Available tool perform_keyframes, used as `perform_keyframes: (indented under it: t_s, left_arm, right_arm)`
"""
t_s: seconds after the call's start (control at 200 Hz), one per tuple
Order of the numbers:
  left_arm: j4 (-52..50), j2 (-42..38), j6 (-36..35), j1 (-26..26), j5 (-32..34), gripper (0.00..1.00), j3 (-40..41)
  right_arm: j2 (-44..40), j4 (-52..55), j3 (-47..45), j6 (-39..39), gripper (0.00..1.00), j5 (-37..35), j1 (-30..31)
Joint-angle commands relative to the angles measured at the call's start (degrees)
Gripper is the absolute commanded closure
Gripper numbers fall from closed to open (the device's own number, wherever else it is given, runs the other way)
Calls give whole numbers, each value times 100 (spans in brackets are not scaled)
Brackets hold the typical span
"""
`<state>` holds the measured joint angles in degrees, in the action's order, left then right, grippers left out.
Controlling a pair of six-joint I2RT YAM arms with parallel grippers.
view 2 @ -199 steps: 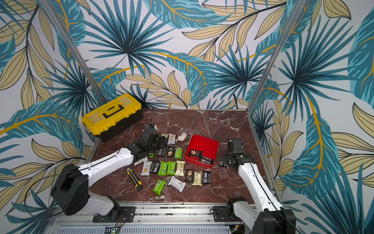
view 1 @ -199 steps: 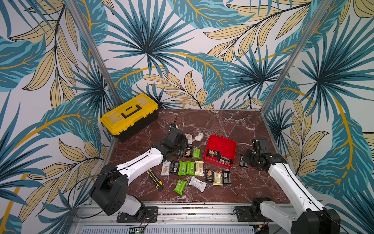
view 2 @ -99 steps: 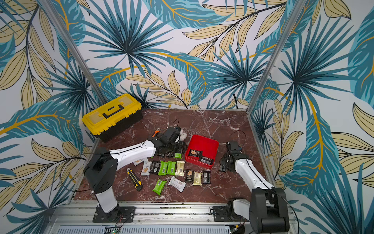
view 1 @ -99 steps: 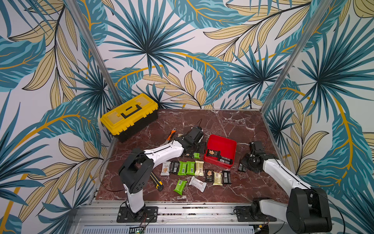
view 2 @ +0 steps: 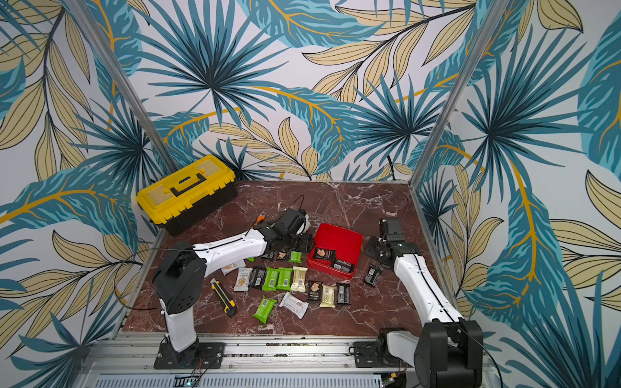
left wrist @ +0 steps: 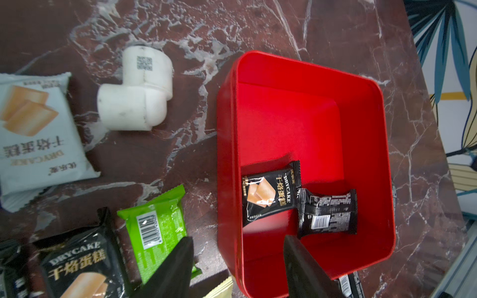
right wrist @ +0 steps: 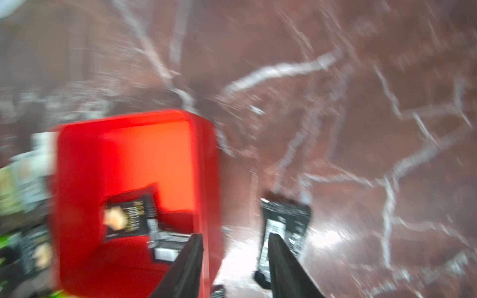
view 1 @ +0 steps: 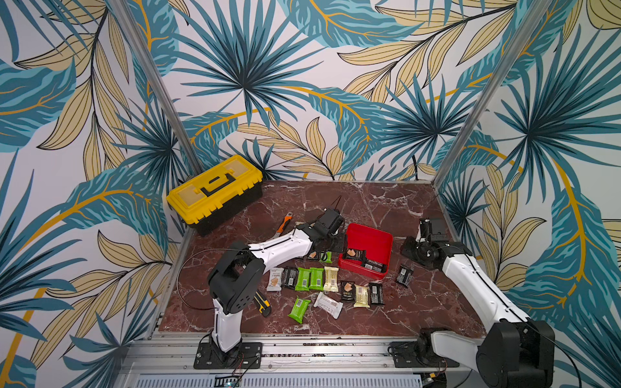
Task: Take the cookies out of the storage box
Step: Pick up the cookie from the storage box.
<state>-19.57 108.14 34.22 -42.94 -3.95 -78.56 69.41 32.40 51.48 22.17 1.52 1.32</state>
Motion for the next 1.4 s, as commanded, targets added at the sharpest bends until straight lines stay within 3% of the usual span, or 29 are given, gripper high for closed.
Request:
perform_keyframes:
  t_s: [0.0, 0.22, 0.416, 0.631, 1.397]
  left_arm:
    - [781, -548, 576, 232, 199, 40, 445]
    - [1580, -1250, 1178, 461, 869, 39, 1270]
    - [1758, -1731, 1475, 533, 1621, 39, 1782]
    - [1958, -2029, 1623, 568, 2217, 39, 2169]
    - [1992, -1908, 1623, 708, 2315, 41, 2178]
  right_arm:
    - [217, -269, 298, -1445, 52, 773, 326]
    - [992, 15, 825, -4135, 47, 1003, 1222]
    - [1847, 273, 1140, -5435, 42, 830, 1606]
    - [2659, 267, 1395, -5954, 41, 594, 1857]
    - [3594, -195, 1579, -6540, 37, 292, 2144]
